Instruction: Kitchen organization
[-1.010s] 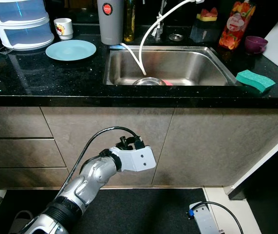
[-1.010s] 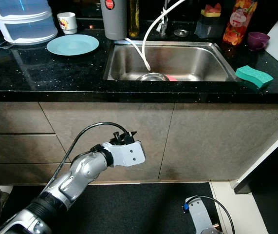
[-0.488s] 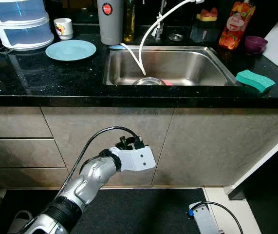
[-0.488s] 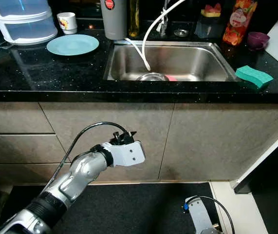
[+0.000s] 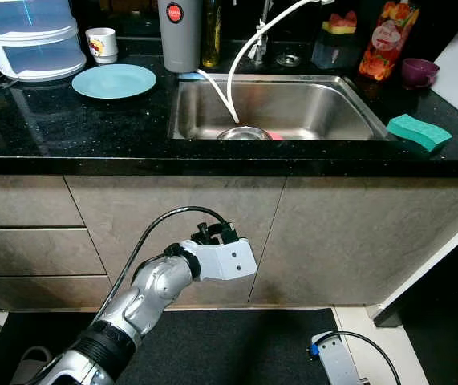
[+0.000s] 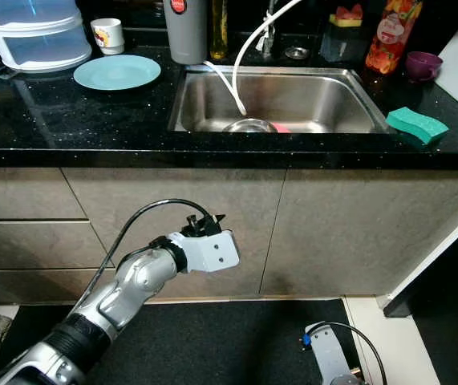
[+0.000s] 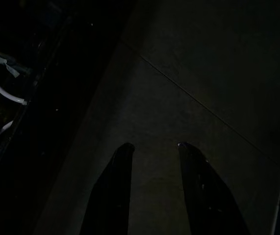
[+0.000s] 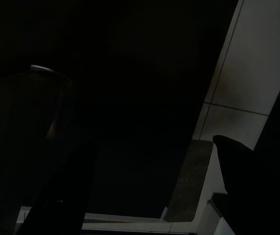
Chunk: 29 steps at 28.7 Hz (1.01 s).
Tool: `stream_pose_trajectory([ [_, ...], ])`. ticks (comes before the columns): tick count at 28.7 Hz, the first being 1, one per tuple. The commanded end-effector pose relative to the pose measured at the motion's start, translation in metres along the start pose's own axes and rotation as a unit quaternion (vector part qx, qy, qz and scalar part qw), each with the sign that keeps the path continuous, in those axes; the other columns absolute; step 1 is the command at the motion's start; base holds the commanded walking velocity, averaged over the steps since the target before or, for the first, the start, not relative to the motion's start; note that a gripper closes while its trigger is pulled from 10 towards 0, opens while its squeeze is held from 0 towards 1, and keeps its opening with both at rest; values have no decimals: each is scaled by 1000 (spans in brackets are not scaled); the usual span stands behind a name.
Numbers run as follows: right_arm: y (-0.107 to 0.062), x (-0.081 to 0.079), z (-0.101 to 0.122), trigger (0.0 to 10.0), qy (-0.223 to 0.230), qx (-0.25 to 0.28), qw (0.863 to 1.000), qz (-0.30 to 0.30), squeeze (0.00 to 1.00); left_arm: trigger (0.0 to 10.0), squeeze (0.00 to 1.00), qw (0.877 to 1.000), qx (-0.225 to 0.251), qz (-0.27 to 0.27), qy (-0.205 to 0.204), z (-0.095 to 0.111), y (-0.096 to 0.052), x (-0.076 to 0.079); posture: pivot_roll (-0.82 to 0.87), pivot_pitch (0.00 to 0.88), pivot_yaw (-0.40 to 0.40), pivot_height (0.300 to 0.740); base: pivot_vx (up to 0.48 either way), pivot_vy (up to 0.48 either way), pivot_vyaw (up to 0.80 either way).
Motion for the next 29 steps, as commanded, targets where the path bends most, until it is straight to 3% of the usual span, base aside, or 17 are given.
stream_pose_trajectory([
  [1,0,0,-3,10000,6,-6,1000,-1,0,10000,0,1000,-3,-6,-1,-2,0,4,71,56,-35,740,0,0,0],
  [29,0,1,-4,10000,0,-8,1000,1,0,10000,0,1000,-4,-7,-1,-3,1,6,76,42,-36,740,0,0,0],
])
Point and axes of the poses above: a point about 5 cm out from each wrist's last joint towards the gripper, its own y axis pointing out of the wrist towards the gripper, its own z axis along the axis of the wrist's last joint, x = y × z, the point moved 6 cm from there along y, pointing out of the wrist towards the gripper, and after that the axes turned 9 degrees about y, right-handed, at the moved point
